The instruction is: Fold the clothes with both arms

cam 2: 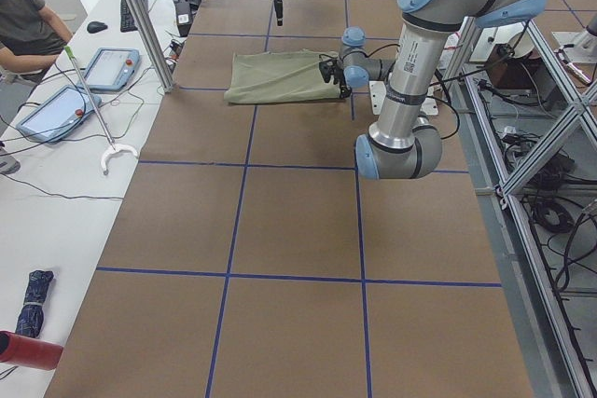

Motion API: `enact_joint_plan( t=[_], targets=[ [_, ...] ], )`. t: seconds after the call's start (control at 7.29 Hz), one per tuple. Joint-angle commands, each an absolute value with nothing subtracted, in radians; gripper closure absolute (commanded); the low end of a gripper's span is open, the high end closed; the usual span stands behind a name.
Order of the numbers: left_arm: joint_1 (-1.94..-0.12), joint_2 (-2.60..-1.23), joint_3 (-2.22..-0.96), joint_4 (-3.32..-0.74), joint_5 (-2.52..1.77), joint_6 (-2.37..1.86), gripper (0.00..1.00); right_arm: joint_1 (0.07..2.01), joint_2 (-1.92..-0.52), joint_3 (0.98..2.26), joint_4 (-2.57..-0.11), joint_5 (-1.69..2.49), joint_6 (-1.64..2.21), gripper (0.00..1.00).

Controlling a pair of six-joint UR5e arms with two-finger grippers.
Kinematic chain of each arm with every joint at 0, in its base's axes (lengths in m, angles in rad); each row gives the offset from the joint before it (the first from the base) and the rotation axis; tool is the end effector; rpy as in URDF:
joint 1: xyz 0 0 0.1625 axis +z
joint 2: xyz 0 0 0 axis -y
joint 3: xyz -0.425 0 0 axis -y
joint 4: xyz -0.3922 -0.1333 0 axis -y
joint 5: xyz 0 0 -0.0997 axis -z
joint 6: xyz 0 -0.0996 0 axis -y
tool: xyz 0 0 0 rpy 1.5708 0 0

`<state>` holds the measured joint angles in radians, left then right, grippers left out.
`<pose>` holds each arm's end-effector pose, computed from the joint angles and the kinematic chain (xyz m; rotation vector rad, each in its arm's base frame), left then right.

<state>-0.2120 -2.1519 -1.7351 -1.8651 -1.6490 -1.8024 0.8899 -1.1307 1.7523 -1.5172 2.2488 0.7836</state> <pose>0.6165 -0.2611 0.2160 -0.0817 1.0447 -0.3619 -0.3392 -0.5312 0.3168 0.0467 -0.9169 -0.1334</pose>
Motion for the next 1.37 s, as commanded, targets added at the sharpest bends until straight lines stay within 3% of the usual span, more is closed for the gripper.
enact_joint_plan(
  t=[0.0,0.14,0.55,0.82,1.23],
  targets=[
    [-0.212,-2.151,-1.735,-1.864,-1.649,-1.804,0.43,0.888,-1.131,1.75,-1.517,2.249,0.784,0.0],
    [-0.209,-2.148,-1.735,-1.865,-1.648,-1.804,0.54,0.888,-1.131,1.75,-1.517,2.249,0.784,0.0],
    [-0.184,-2.144,-1.735,-1.864,-1.643,-1.802,0.71,0.887,-1.131,1.75,-1.519,2.249,0.784,0.0],
    [-0.186,-2.154,-1.736,-1.862,-1.646,-1.802,1.0,0.882,-1.131,1.752,-1.517,2.247,0.784,0.0],
    [-0.187,-2.148,-1.772,-1.862,-1.652,-1.801,1.0,0.819,-1.146,1.769,-1.485,2.2,0.976,0.0]
  ],
)
